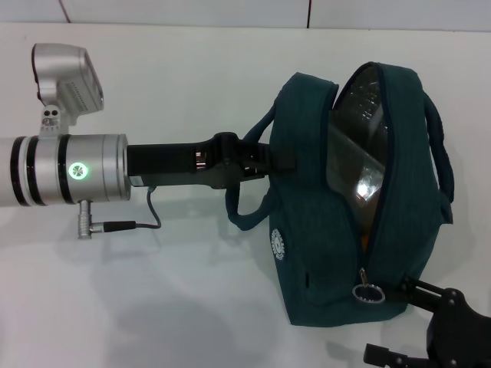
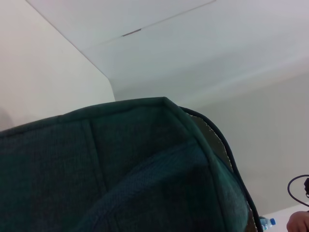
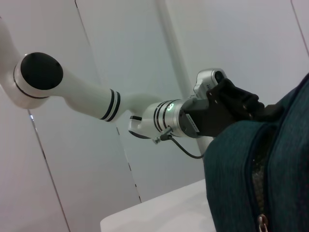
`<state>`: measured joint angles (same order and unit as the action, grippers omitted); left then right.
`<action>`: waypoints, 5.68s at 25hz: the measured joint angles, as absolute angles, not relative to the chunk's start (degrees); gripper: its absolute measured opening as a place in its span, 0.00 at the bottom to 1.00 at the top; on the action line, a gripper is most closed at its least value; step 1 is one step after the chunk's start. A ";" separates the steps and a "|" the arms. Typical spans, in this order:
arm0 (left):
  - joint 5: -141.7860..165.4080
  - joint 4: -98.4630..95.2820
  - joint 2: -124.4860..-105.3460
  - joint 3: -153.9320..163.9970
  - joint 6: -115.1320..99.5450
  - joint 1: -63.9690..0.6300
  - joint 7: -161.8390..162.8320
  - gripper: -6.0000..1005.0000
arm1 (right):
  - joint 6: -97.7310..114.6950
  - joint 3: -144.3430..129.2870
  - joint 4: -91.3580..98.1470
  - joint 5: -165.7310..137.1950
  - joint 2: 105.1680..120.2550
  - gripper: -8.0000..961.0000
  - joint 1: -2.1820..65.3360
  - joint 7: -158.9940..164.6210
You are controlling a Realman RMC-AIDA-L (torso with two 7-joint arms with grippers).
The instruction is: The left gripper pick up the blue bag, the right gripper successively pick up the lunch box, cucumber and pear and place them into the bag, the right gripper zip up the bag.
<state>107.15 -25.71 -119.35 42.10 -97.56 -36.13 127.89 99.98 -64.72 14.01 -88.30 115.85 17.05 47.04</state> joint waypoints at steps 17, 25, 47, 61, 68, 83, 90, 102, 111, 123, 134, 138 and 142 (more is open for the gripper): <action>106.96 -25.76 -119.43 42.92 -97.55 -36.12 127.72 0.05 | 98.00 -64.68 13.28 -87.47 116.00 0.49 19.04 47.43; 106.95 -25.75 -119.44 42.98 -97.55 -36.03 127.40 0.05 | 97.69 -64.68 12.79 -87.45 116.02 0.30 19.24 47.46; 106.96 -25.75 -119.43 42.98 -97.59 -36.03 127.21 0.06 | 96.50 -64.39 12.74 -87.45 115.99 0.09 19.25 47.47; 106.92 -25.76 -119.41 42.75 -97.65 -35.67 127.18 0.06 | 101.48 -63.48 13.39 -84.79 115.17 0.03 16.24 47.22; 106.83 -25.80 -119.35 42.73 -97.62 -35.58 125.93 0.06 | 105.28 -63.01 14.04 -82.59 115.13 0.03 15.66 47.01; 97.86 -25.75 -119.49 42.66 -101.37 -32.27 116.12 0.14 | 106.54 -63.02 14.17 -80.59 115.28 0.03 17.15 46.94; 94.17 -26.20 -119.43 42.71 -105.34 -30.65 110.50 0.42 | 107.63 -62.93 15.19 -78.15 115.38 0.03 17.60 46.92; 94.57 -26.37 -119.26 42.73 -108.91 -28.58 102.02 0.74 | 108.94 -62.93 15.95 -68.25 115.42 0.03 20.30 46.93; 95.12 -26.36 -119.22 42.76 -111.06 -26.29 95.17 0.74 | 105.98 -63.46 15.63 -60.84 115.64 0.03 25.72 47.58; 95.46 -25.81 -119.43 42.50 -108.72 -22.83 85.90 0.74 | 101.63 -67.67 15.55 -60.57 116.18 0.03 33.43 48.77; 94.08 -20.95 -119.73 42.36 -99.37 -21.62 73.98 0.74 | 99.08 -67.86 15.54 -59.99 116.19 0.03 38.33 49.23; 93.52 -18.84 -119.85 42.42 -97.90 -22.92 70.46 0.74 | 98.31 -67.81 15.63 -59.83 116.19 0.03 38.38 49.04; 93.45 -17.42 -119.99 42.55 -96.91 -24.30 67.69 0.74 | 97.15 -67.81 15.72 -59.79 116.18 0.03 38.50 48.79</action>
<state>93.45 -17.42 -119.99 42.55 -96.91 -24.30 67.69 97.15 -67.81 15.72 -59.79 116.18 38.50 48.79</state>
